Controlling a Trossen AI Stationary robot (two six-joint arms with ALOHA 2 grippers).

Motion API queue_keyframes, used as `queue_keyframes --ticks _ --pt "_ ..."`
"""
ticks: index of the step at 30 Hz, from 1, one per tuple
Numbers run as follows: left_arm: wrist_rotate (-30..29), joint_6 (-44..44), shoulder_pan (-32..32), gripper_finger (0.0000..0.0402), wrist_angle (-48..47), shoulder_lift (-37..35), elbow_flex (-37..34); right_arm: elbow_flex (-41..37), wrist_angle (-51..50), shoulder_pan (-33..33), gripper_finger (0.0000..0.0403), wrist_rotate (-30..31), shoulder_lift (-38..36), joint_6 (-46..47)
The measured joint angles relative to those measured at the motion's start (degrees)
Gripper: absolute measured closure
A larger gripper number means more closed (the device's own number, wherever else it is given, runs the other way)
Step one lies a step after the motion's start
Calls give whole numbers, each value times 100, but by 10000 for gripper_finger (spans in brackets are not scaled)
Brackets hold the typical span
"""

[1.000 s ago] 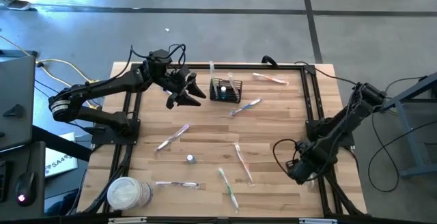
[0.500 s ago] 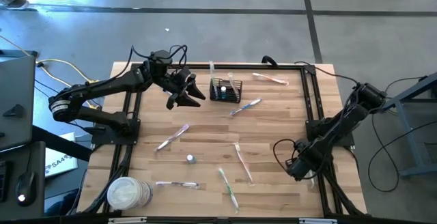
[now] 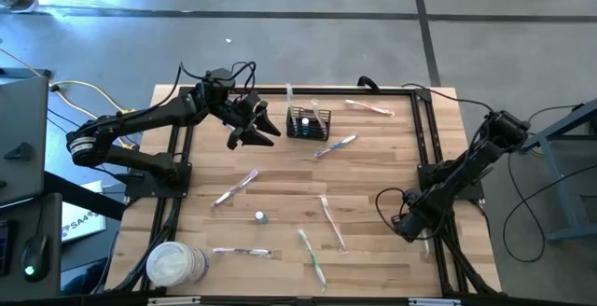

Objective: Pick & Place toothbrushing station
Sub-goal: Put the right green toothbrush on the mesh organizer

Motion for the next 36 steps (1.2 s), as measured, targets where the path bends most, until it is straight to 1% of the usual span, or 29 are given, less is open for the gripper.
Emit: queue_keyframes --ticks 3,6,10,19,25,26,32,35,36 --pt "0 0 0 175 -7 0 0 -10 -7 -1 144 20 0 27" --pt "0 0 0 175 -51 0 0 -16 -4 0 148 115 3 -144" --pt "0 -2 0 175 -117 0 0 -24 36 4 175 276 9 -175" --pt "0 -2 0 175 -312 0 0 -34 311 0 282 382 26 -275" --pt "0 -2 0 175 -317 0 0 -34 404 -4 374 451 28 -271" --pt "0 -2 0 175 -317 0 0 -34 404 -4 384 447 28 -271" --pt "0 -2 0 175 -352 0 0 -34 406 -4 384 462 1 -228" --pt "0 -2 0 175 -352 0 0 37 311 7 389 679 -144 -210" --pt "0 -2 0 175 -352 0 0 86 271 7 389 862 -201 -170"
